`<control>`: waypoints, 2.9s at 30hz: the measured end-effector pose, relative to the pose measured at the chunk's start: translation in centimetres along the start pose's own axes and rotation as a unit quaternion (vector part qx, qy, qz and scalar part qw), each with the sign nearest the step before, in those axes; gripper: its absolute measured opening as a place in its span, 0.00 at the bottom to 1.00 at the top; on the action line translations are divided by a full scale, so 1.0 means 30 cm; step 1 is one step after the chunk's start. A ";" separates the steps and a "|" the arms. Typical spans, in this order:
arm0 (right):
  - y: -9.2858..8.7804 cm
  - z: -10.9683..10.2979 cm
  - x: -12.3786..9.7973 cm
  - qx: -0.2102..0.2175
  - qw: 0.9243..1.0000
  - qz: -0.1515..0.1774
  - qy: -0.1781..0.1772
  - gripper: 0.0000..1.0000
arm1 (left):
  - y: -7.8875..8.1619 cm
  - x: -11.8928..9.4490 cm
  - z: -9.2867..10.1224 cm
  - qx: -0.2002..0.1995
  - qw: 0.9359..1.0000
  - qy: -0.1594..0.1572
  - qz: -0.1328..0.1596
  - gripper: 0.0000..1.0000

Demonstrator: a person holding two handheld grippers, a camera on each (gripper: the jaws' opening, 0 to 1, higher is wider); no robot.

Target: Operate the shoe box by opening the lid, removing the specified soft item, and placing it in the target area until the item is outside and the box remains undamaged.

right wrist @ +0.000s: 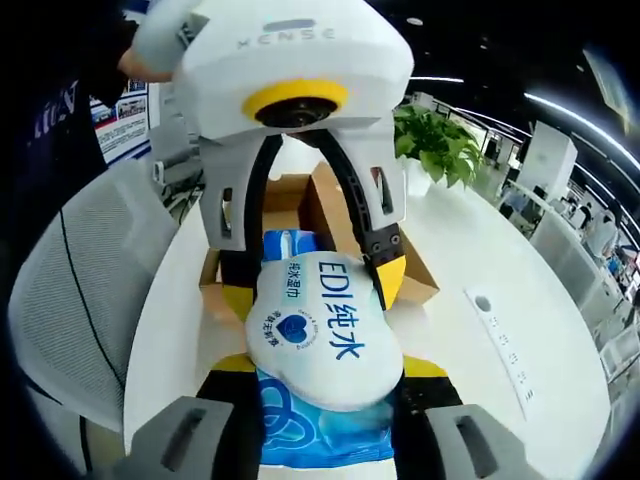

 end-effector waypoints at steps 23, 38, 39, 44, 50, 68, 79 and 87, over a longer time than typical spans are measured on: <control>-0.106 0.015 0.099 0.002 1.000 -0.009 0.019 0.45 | -0.043 0.142 -0.033 -0.015 1.000 -0.013 -0.008 0.59; -0.135 0.021 0.142 0.002 1.000 -0.008 0.024 0.45 | -0.066 0.190 -0.050 -0.018 0.999 -0.019 -0.021 0.59; -0.139 0.022 0.144 0.002 1.000 -0.008 0.024 0.45 | -0.066 0.194 -0.050 -0.017 0.999 -0.019 -0.022 0.59; -0.149 0.022 0.153 0.002 1.000 -0.008 0.024 0.45 | -0.070 0.206 -0.055 -0.018 0.999 -0.019 -0.023 0.59; -0.152 0.021 0.171 0.001 1.000 -0.008 0.026 0.45 | -0.082 0.218 -0.058 -0.018 0.999 -0.023 -0.031 0.59; -0.183 0.007 0.194 -0.001 1.000 -0.004 0.023 0.46 | -0.094 0.256 -0.055 -0.012 0.999 -0.023 -0.040 0.59; -0.202 0.010 0.200 0.002 1.000 0.002 0.026 0.48 | -0.093 0.261 -0.058 -0.011 0.999 -0.024 -0.035 0.60; -0.220 0.007 0.196 0.000 1.000 0.000 0.027 0.50 | -0.091 0.263 -0.055 -0.005 1.000 -0.022 -0.018 0.60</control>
Point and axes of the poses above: the point that each gripper's makers call its tool centre point, and the gripper's own axes: x roughly forward along the fingers, z roughly to its right, y roughly out of its top, the point moved 10 cm from there along -x, roughly backward along the fingers, and after that the axes turned 9 degrees about -y, right-handed, at the moved point
